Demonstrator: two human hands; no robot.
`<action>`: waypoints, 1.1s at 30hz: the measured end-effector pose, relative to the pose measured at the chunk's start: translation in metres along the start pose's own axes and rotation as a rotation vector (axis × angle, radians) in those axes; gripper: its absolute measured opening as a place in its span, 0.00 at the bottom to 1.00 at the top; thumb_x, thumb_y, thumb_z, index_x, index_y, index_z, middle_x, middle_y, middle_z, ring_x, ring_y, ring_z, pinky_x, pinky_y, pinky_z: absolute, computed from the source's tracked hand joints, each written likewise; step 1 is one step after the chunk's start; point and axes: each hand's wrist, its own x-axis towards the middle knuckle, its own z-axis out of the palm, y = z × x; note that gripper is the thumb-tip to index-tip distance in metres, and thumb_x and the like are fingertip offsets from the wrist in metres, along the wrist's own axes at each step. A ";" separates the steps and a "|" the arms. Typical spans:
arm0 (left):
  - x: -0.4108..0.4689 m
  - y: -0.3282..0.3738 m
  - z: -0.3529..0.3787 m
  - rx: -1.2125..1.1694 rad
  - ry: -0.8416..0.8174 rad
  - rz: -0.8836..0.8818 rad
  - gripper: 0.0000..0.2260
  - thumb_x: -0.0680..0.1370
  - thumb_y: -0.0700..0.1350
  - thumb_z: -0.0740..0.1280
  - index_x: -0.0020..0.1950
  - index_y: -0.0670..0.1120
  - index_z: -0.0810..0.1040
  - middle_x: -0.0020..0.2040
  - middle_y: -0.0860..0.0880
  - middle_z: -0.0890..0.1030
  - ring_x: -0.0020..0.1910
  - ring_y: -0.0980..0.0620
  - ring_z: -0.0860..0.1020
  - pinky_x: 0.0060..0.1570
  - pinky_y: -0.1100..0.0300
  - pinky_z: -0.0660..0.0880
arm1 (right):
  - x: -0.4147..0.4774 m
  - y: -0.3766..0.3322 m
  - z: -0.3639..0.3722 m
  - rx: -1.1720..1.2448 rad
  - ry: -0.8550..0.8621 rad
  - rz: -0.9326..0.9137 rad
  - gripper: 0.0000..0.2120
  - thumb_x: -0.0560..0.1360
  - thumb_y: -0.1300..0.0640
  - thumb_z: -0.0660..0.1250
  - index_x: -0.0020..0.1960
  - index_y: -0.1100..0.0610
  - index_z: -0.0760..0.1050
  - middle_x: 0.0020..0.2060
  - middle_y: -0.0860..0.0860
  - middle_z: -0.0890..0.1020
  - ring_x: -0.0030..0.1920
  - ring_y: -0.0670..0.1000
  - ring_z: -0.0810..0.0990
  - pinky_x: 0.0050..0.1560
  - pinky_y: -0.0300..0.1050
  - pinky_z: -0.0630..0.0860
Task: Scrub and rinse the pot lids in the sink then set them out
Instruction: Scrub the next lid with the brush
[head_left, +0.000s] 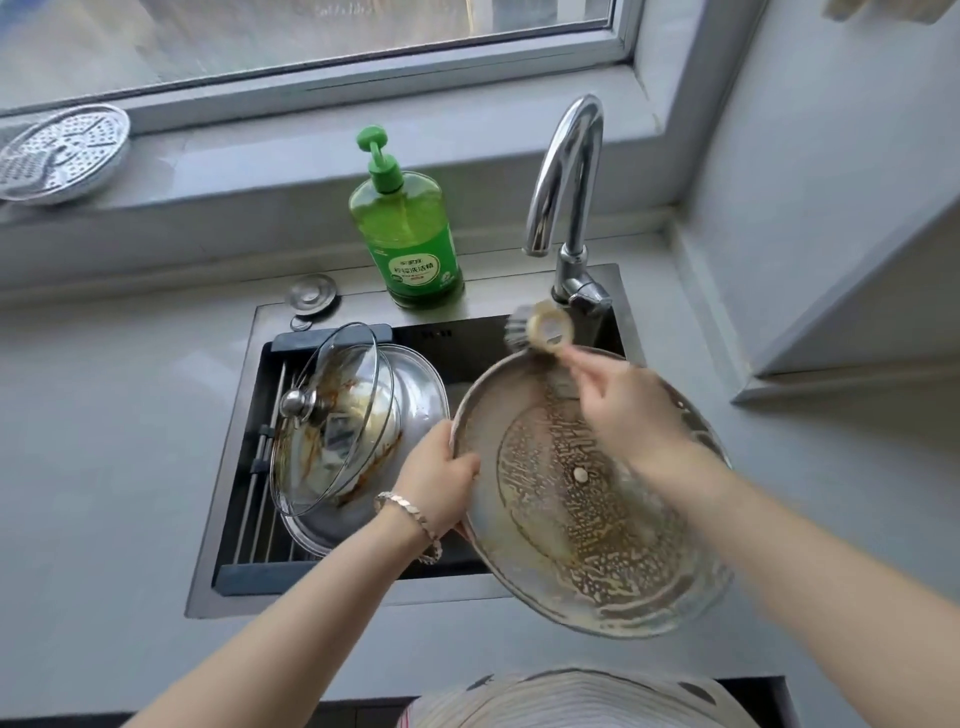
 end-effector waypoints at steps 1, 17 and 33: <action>-0.001 -0.002 -0.001 0.008 0.038 0.023 0.04 0.77 0.37 0.60 0.50 0.44 0.72 0.43 0.47 0.78 0.44 0.48 0.77 0.44 0.53 0.75 | 0.005 0.007 -0.004 0.003 0.046 0.085 0.16 0.80 0.56 0.56 0.66 0.47 0.72 0.44 0.53 0.84 0.37 0.52 0.78 0.34 0.39 0.71; -0.005 -0.001 -0.009 -0.059 0.374 0.080 0.04 0.78 0.35 0.60 0.47 0.43 0.72 0.35 0.50 0.74 0.33 0.51 0.73 0.31 0.58 0.69 | 0.003 0.043 -0.007 0.148 0.140 0.290 0.16 0.80 0.57 0.58 0.66 0.53 0.74 0.47 0.54 0.80 0.47 0.52 0.74 0.47 0.37 0.65; 0.043 0.014 -0.004 0.135 0.447 -0.126 0.12 0.76 0.32 0.54 0.59 0.35 0.63 0.38 0.42 0.73 0.44 0.39 0.77 0.43 0.48 0.75 | -0.034 0.083 0.009 0.024 -0.135 0.484 0.15 0.80 0.55 0.59 0.64 0.52 0.75 0.61 0.53 0.78 0.62 0.56 0.74 0.51 0.39 0.66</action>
